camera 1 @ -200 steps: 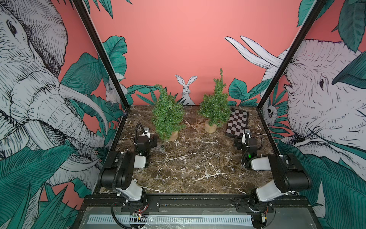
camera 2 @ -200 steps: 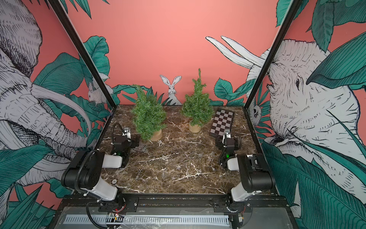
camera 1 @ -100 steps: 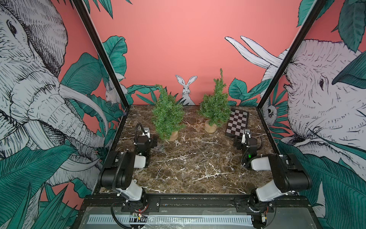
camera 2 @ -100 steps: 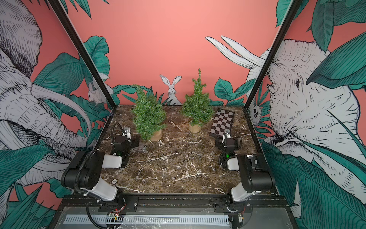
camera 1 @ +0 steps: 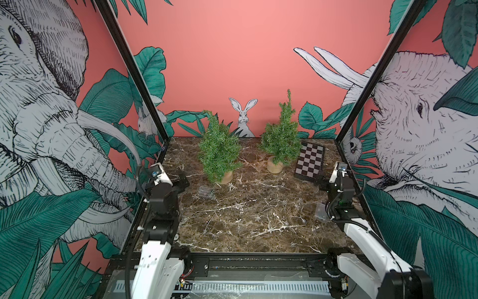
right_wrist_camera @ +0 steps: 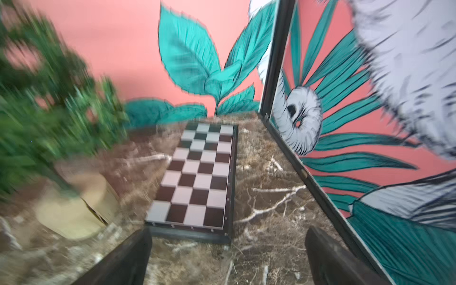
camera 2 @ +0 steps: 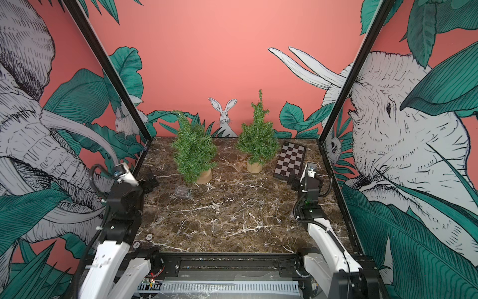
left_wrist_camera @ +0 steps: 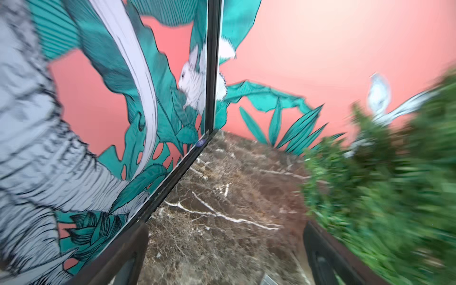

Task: Wrap string light around the christmas tree
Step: Pick up the Christmas tree at the center of the board.

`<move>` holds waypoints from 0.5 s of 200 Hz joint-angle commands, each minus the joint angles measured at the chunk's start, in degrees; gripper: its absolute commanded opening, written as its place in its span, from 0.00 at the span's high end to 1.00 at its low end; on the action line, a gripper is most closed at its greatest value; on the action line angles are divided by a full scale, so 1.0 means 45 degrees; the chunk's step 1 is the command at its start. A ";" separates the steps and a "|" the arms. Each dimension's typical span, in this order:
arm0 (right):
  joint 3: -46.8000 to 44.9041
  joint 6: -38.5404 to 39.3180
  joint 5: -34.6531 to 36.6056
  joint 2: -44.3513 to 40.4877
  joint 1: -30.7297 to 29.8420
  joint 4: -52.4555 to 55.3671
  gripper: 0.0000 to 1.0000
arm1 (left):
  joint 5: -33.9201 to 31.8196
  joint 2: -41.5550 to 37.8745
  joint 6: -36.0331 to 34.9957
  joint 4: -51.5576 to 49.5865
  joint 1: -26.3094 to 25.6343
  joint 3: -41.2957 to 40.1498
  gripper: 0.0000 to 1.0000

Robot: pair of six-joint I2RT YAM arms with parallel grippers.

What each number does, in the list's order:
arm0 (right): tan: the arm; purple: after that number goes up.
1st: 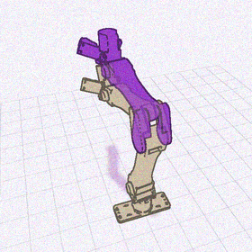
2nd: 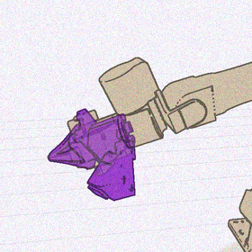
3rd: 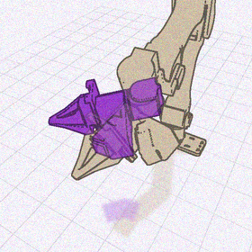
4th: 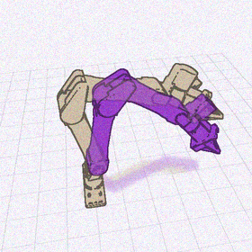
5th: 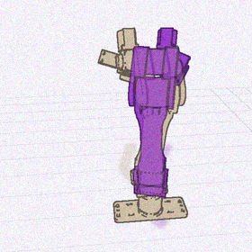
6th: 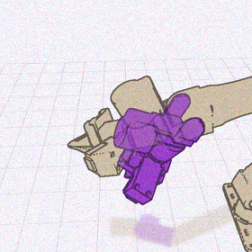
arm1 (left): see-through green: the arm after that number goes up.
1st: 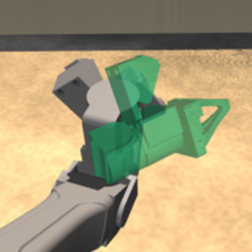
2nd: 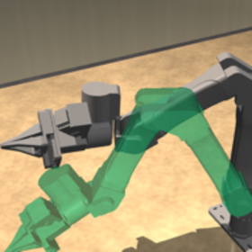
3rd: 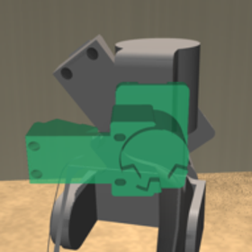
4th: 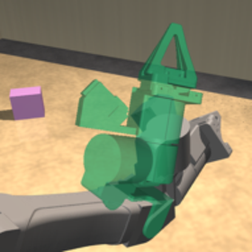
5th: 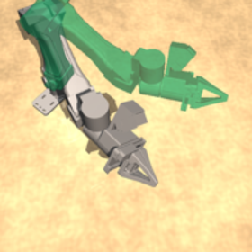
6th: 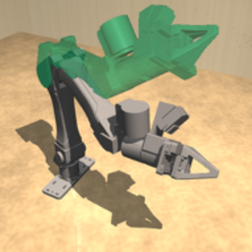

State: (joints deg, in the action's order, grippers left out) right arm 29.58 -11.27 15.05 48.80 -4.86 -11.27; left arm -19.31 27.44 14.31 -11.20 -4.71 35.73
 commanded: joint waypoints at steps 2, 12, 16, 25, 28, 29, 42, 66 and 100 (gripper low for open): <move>0.0798 -0.1393 -0.1730 -0.1562 0.0033 0.3755 0.01 | 0.3019 -0.1585 0.1020 -0.2465 0.0007 -0.0395 0.01; 0.1192 -0.1547 -0.2751 -0.2139 0.0039 0.4072 0.01 | 0.4899 -0.1863 0.1130 -0.1673 0.0003 -0.0540 0.02; 0.1298 -0.1713 -0.3050 -0.2361 0.0027 0.4084 0.01 | 0.5690 -0.1803 0.1215 -0.1351 -0.0005 -0.0573 0.02; 0.1440 -0.2206 -0.3530 -0.2827 0.0041 0.3857 0.01 | 0.7477 -0.1361 0.1411 -0.0784 -0.0017 -0.0522 0.05; 0.1437 -0.2372 -0.3685 -0.2959 0.0021 0.3689 0.01 | 0.8032 -0.1138 0.1469 -0.0632 -0.0004 -0.0518 0.06; 0.1426 -0.2424 -0.3749 -0.3015 0.0014 0.3585 0.01 | 0.8212 -0.1060 0.1489 -0.0585 -0.0006 -0.0517 0.07; 0.1176 -0.2926 -0.4948 -0.3397 0.0009 0.1870 0.01 | 1.0061 0.0116 0.1836 0.0129 -0.0026 -0.0432 0.12; 0.1284 -0.3660 -0.6787 -0.2784 -0.0116 -0.1343 0.01 | 1.2417 0.1984 0.1519 -0.0388 -0.0380 0.0335 0.15; 0.4244 -0.2050 -0.6229 -0.0060 -0.1235 -0.0398 0.01 | 1.2785 0.2473 0.1418 -0.0144 -0.2169 0.0416 0.14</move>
State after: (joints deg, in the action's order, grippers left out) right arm 39.83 -24.01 -11.38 41.85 -7.05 -10.59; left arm 29.87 39.81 20.27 -13.15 -10.17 35.66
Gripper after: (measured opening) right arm 0.989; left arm 0.855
